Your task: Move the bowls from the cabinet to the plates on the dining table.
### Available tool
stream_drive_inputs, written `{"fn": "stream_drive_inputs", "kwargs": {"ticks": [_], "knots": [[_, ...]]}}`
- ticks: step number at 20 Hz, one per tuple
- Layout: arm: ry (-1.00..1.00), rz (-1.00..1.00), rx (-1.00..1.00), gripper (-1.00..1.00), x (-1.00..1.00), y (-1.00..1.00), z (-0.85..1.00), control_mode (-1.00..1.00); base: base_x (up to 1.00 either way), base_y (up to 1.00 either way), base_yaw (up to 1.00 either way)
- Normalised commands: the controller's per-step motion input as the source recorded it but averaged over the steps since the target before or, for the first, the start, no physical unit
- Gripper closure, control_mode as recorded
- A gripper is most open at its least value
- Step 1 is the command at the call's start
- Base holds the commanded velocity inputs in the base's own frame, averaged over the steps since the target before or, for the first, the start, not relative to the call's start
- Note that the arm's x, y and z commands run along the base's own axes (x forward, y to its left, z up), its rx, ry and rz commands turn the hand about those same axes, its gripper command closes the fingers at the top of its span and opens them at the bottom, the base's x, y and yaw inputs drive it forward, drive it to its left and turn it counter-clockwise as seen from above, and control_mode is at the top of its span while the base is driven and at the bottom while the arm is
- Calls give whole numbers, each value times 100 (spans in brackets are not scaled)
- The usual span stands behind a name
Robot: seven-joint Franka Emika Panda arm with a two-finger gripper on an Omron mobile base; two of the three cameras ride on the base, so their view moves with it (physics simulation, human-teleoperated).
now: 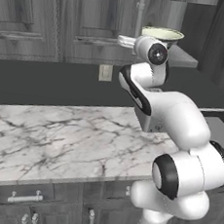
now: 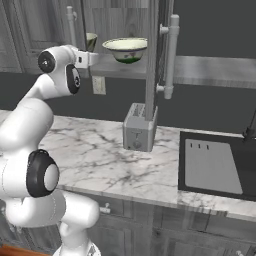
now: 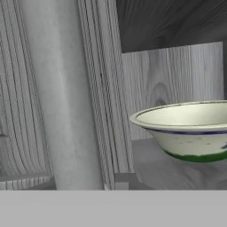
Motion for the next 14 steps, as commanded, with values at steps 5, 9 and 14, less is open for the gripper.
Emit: {"fn": "stream_drive_inputs", "kwargs": {"ticks": [5,9,14], "knots": [[7,0,4,100,-38,0,60,-100,0,0,0],[8,0,1,100,-46,0,60,-100,0,0,0],[2,0,0,100,-56,0,46,-100,0,0,0]]}}
